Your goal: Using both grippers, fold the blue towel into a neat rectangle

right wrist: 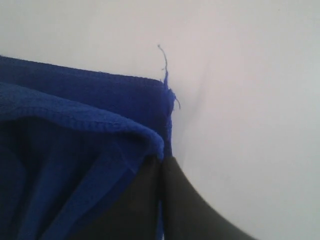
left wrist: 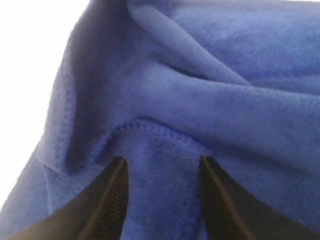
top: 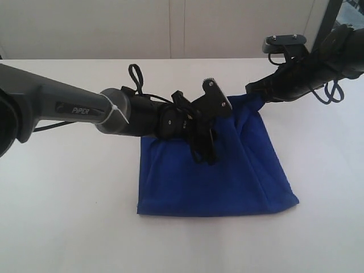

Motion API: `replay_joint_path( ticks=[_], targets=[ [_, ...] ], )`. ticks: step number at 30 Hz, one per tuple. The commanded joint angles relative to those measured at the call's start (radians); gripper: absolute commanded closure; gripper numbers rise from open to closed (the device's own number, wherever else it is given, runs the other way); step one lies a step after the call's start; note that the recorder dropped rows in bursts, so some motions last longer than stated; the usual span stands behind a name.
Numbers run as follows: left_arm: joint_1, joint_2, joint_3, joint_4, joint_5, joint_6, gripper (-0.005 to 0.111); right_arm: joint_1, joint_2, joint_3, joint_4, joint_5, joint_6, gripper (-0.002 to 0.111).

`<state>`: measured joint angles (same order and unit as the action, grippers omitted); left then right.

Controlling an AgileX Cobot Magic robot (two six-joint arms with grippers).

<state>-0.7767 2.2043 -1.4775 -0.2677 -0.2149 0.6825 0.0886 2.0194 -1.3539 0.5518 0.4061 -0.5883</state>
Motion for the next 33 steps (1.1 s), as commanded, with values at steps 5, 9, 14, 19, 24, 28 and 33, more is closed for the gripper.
replay_joint_path(
  ticks=[5,9,14,19,24,28,33],
  targets=[
    [-0.004,0.008,-0.002,-0.008,-0.005,-0.020,0.056,-0.006,0.000,0.001,-0.003,-0.006,0.002,0.108],
    [-0.004,0.020,-0.002,-0.008,0.006,-0.037,0.062,-0.006,0.000,0.001,-0.003,-0.006,0.002,0.108],
    [-0.004,0.028,-0.002,-0.007,0.000,-0.037,0.096,-0.006,0.000,0.001,-0.003,-0.002,0.002,0.108],
    [-0.004,0.028,-0.002,-0.007,-0.002,-0.037,0.107,-0.006,0.000,0.001,-0.003,-0.002,0.002,0.108],
    [-0.004,0.001,-0.002,-0.007,-0.004,-0.037,0.107,-0.006,0.000,0.001,-0.003,-0.002,0.002,0.108],
    [-0.003,-0.022,-0.002,-0.007,-0.017,-0.026,0.107,-0.006,0.000,0.001,-0.003,-0.002,0.002,0.108],
    [-0.003,-0.043,-0.002,-0.008,-0.024,0.013,0.107,-0.006,0.000,0.001,-0.003,-0.002,0.002,0.108]
  ],
)
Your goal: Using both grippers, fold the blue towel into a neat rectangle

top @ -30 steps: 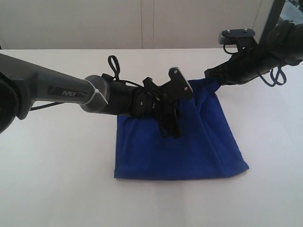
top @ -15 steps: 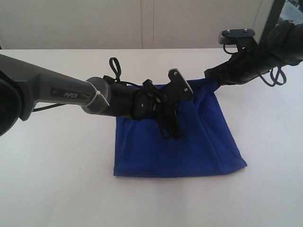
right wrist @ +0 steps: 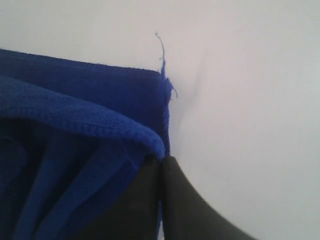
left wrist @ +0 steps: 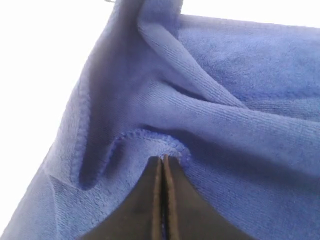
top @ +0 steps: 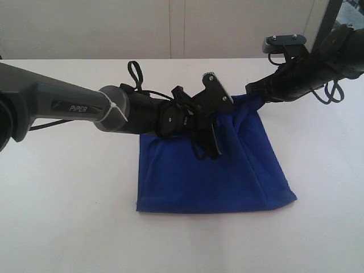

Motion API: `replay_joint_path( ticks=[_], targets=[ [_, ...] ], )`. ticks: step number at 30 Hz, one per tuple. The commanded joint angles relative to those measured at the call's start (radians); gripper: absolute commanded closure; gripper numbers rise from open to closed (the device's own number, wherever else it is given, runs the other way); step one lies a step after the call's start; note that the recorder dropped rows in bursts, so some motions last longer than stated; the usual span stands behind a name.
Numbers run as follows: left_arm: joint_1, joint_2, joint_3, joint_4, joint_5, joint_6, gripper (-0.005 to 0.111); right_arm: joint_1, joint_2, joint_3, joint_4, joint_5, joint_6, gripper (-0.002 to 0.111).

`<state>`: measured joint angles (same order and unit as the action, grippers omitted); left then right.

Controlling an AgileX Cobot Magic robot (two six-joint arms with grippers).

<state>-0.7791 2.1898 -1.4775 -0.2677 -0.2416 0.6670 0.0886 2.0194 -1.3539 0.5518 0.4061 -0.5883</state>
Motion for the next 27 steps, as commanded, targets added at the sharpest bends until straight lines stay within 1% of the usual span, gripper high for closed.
replay_joint_path(
  ticks=[1,3,5,7,10,12,15,20,21,24,27],
  targets=[
    [0.004,-0.041,-0.002,-0.008,0.016,0.036,0.107,-0.006,0.000,0.001,-0.003,-0.002,0.002,0.108],
    [0.020,-0.080,-0.002,-0.028,0.080,0.035,0.107,-0.006,0.000,0.001,-0.003,0.000,0.002,0.108],
    [0.048,-0.124,-0.002,-0.096,0.167,0.025,0.107,-0.006,-0.002,0.001,-0.003,0.004,0.002,0.108],
    [0.082,-0.170,-0.002,-0.163,0.283,-0.019,0.107,-0.006,-0.012,0.001,-0.003,0.019,0.002,0.108],
    [0.172,-0.269,-0.002,-0.203,0.530,-0.169,0.107,-0.006,-0.061,0.001,-0.005,0.056,-0.020,0.108],
    [0.199,-0.312,-0.002,-0.219,0.606,-0.183,0.107,-0.006,-0.092,0.001,-0.005,0.079,-0.042,0.108],
    [0.220,-0.377,-0.002,-0.256,0.703,-0.183,0.107,-0.006,-0.155,0.001,-0.005,0.148,-0.073,0.108],
    [0.230,-0.485,-0.002,-0.364,0.885,-0.183,0.107,-0.006,-0.268,0.001,-0.023,0.330,-0.104,0.108],
    [0.230,-0.524,-0.002,-0.391,0.949,-0.201,0.107,-0.006,-0.320,0.001,-0.054,0.415,-0.109,0.108],
    [0.230,-0.596,-0.002,-0.413,1.040,-0.250,0.107,-0.006,-0.430,0.001,-0.091,0.543,-0.109,0.108],
    [0.230,-0.678,-0.002,-0.420,1.173,-0.278,0.107,-0.006,-0.556,0.001,-0.106,0.675,-0.109,0.108]
  ],
)
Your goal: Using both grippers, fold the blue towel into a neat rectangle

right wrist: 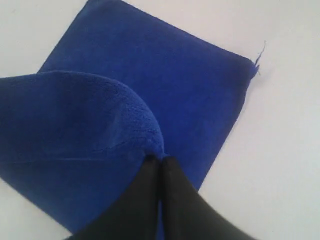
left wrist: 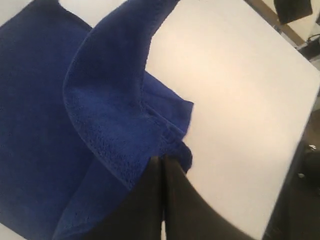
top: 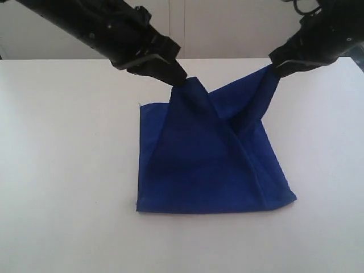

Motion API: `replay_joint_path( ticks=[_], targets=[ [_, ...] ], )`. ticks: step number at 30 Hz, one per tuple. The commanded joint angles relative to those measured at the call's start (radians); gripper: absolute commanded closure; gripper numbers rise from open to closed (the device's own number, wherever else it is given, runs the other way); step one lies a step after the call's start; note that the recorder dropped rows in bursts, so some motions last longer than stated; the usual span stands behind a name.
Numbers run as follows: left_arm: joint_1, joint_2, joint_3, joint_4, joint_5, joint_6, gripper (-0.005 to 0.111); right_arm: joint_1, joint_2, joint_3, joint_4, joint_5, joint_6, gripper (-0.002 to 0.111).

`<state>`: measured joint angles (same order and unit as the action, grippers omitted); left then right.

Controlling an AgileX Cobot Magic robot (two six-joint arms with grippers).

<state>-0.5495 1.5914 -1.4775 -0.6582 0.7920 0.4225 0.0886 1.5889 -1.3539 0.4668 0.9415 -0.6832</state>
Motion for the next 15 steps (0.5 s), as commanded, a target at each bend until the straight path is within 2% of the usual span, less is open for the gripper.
replay_joint_path(
  ticks=[1,3,7,15],
  targets=[
    [0.000,-0.100,-0.002,-0.043,0.171,-0.034,0.107,-0.006,-0.151,0.001,-0.023,0.173,-0.015,0.108],
    [0.000,-0.147,-0.002,-0.082,0.217,-0.034,0.107,-0.006,-0.215,0.001,-0.025,0.264,-0.015,0.108],
    [-0.002,-0.213,0.001,-0.121,0.268,-0.040,0.107,-0.006,-0.321,0.012,-0.025,0.280,-0.011,0.108],
    [-0.002,-0.340,0.216,-0.259,0.269,-0.021,0.107,-0.006,-0.550,0.108,-0.027,0.280,0.017,0.108]
  ],
)
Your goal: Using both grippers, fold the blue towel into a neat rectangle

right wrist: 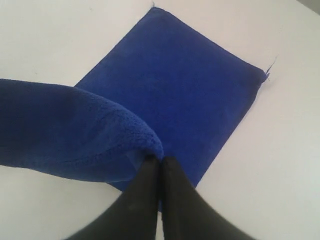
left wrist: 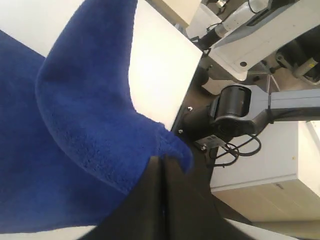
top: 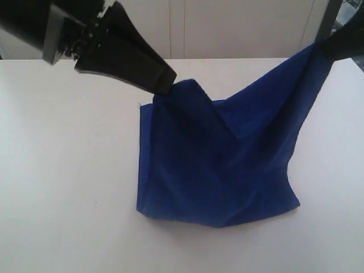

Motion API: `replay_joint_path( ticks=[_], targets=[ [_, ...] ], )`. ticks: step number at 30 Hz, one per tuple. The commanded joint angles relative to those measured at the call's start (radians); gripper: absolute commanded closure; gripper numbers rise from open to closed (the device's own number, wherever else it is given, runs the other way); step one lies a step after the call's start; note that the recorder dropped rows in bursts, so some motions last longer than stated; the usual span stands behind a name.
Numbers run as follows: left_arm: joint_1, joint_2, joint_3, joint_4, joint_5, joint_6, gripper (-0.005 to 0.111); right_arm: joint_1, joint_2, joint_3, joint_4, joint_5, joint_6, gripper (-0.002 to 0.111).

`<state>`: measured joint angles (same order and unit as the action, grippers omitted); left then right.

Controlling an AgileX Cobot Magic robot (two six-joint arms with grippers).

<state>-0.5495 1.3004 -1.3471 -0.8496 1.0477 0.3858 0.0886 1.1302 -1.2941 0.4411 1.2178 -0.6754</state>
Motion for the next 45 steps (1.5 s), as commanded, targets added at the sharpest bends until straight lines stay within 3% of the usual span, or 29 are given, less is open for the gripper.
replay_joint_path(
  ticks=[1,8,14,25,35,45],
  targets=[
    [-0.002,-0.057,0.107,-0.084,0.011,0.021,0.107,-0.006,-0.109,0.061,-0.002,0.003,0.009,0.108],
    [-0.002,-0.085,0.225,-0.140,-0.034,0.062,0.107,-0.006,-0.184,0.140,-0.012,0.003,0.006,0.108],
    [-0.002,-0.085,0.270,-0.124,-0.157,0.062,0.107,-0.006,-0.158,0.197,-0.012,0.003,0.001,0.108],
    [0.002,-0.039,0.290,0.051,-0.428,0.052,0.107,-0.006,0.028,0.237,-0.014,-0.238,0.001,0.108],
    [0.012,0.081,0.290,0.072,-0.661,0.060,0.107,-0.006,0.203,0.237,-0.014,-0.437,0.009,0.108],
    [0.088,0.237,0.286,0.024,-0.817,0.058,0.107,-0.006,0.335,0.237,-0.012,-0.634,0.067,0.108]
  ],
)
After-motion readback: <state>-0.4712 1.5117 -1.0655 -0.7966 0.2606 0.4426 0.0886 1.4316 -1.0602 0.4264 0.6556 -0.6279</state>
